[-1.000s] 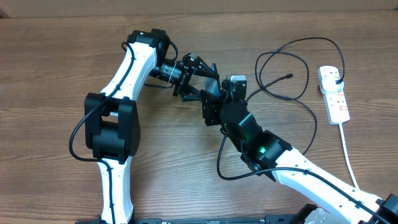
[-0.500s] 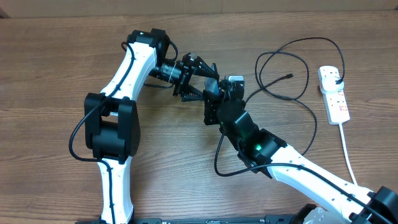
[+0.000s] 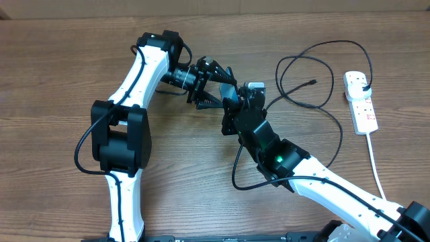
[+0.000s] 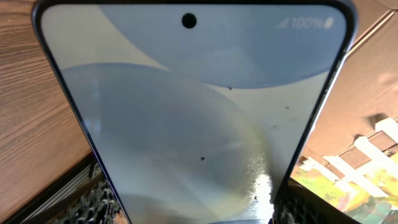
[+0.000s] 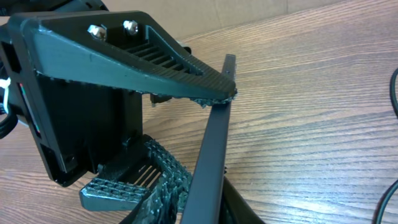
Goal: Plug charger to phone and switch on socket
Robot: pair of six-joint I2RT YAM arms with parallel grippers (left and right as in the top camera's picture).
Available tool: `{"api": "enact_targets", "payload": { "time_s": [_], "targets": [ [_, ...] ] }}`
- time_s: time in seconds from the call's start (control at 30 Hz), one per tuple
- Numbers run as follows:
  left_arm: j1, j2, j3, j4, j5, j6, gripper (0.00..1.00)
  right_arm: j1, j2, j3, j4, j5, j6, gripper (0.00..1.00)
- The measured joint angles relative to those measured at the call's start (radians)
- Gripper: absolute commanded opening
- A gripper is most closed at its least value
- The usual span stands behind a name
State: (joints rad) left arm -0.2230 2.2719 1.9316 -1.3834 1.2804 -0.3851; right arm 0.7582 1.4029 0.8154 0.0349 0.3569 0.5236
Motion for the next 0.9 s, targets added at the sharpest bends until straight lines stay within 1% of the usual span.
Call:
{"api": "enact_targets", "payload": {
  "time_s": [0.07,0.27,0.37,0.4,0.43,0.57,0.67,0.77,0.9],
  "targets": [
    [0.0,0.0,0.0,0.0,-0.001,0.0,0.7,-0.001,0.0,0.0,-0.002,0.002,0.0,0.17],
    [0.002,0.0,0.0,0.0,0.0,0.0,0.74,-0.005,0.0,0.0,-0.005,0.004,0.0,0.15],
    [0.002,0.0,0.0,0.0,0.0,0.0,0.81,-0.005,0.0,0.0,-0.006,0.007,0.0,0.14],
    [0.002,0.0,0.0,0.0,0.001,0.0,0.86,-0.005,0.0,0.0,-0.005,0.008,0.0,0.14],
    [0.002,0.0,0.0,0.0,0.002,0.0,0.88,-0.005,0.0,0.0,-0.005,0.008,0.0,0.14],
    [0.002,0.0,0.0,0.0,0.006,0.0,0.93,-0.005,0.001,0.0,-0.005,0.005,0.0,0.14],
    [0.002,0.0,0.001,-0.001,0.002,0.0,0.95,-0.005,0.001,0.0,-0.005,0.001,0.0,0.13],
    [0.002,0.0,0.001,-0.005,-0.016,0.0,1.0,-0.005,0.001,0.0,-0.005,0.0,0.0,0.13],
    [0.007,0.0,0.002,-0.007,-0.053,0.0,1.0,-0.005,-0.014,0.0,-0.015,0.018,0.0,0.11]
  ]
}}
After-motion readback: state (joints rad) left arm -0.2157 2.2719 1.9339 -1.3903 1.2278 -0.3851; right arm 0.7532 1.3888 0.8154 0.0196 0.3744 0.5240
